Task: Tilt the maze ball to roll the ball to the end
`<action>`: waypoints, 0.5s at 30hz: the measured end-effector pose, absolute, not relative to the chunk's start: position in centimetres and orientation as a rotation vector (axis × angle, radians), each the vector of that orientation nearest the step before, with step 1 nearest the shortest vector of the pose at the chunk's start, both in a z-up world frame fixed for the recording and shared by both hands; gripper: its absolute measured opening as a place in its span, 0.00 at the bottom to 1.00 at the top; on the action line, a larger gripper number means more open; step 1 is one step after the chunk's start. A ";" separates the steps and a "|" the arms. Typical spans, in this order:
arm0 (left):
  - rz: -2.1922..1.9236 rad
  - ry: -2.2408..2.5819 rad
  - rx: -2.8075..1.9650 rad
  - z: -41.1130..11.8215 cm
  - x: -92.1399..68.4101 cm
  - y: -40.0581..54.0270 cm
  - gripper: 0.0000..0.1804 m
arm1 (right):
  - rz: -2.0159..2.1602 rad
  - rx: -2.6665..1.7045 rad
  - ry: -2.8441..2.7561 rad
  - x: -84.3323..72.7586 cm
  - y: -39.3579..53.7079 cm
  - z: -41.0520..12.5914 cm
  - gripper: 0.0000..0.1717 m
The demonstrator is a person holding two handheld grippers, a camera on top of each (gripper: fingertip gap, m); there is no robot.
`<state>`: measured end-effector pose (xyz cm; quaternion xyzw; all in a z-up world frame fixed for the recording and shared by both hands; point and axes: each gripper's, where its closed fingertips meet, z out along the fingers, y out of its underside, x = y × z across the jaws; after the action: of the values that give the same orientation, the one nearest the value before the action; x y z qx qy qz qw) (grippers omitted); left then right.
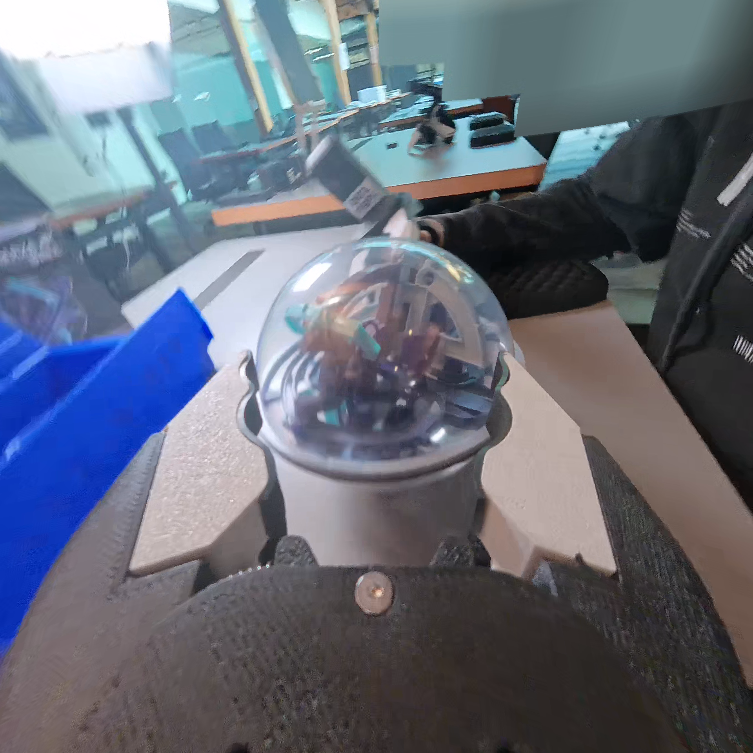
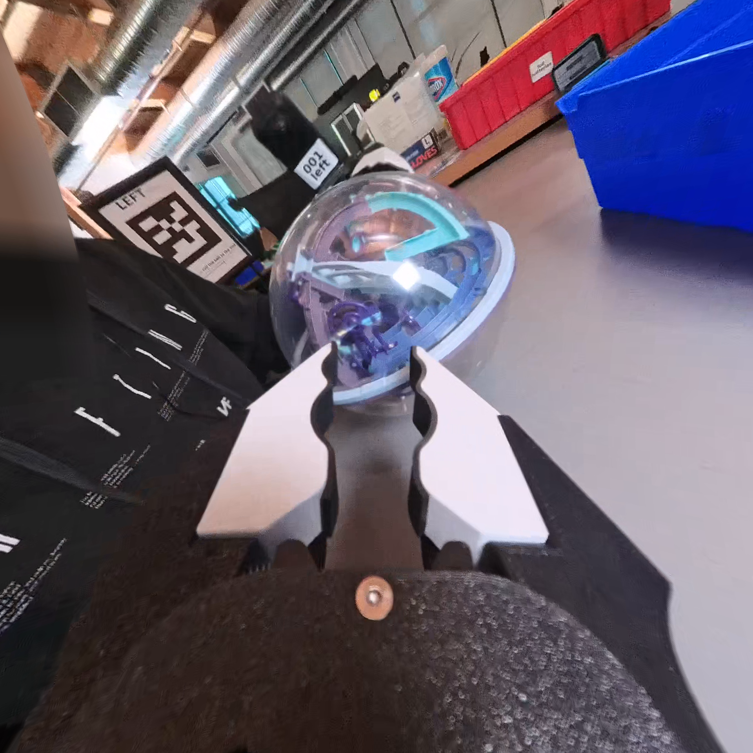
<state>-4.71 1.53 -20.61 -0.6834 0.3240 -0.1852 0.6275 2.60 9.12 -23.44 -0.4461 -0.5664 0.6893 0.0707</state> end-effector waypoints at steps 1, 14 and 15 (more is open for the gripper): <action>-0.464 0.657 -1.618 -21.1 -5.7 1.3 0.61 | 2.062 -1.334 -1.717 2.7 8.9 -23.5 0.16; -0.828 0.132 -1.783 -23.7 -7.9 1.8 0.50 | 1.935 -1.296 -1.776 2.9 7.8 -23.8 0.10; -0.832 0.130 -1.785 -23.7 -8.0 1.8 0.50 | 1.931 -1.289 -1.780 3.0 7.7 -23.8 0.11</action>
<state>-7.96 1.81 -23.74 -0.7544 0.0551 -0.3516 0.5515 2.98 7.70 -23.79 -0.4380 -0.6049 0.6563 0.1076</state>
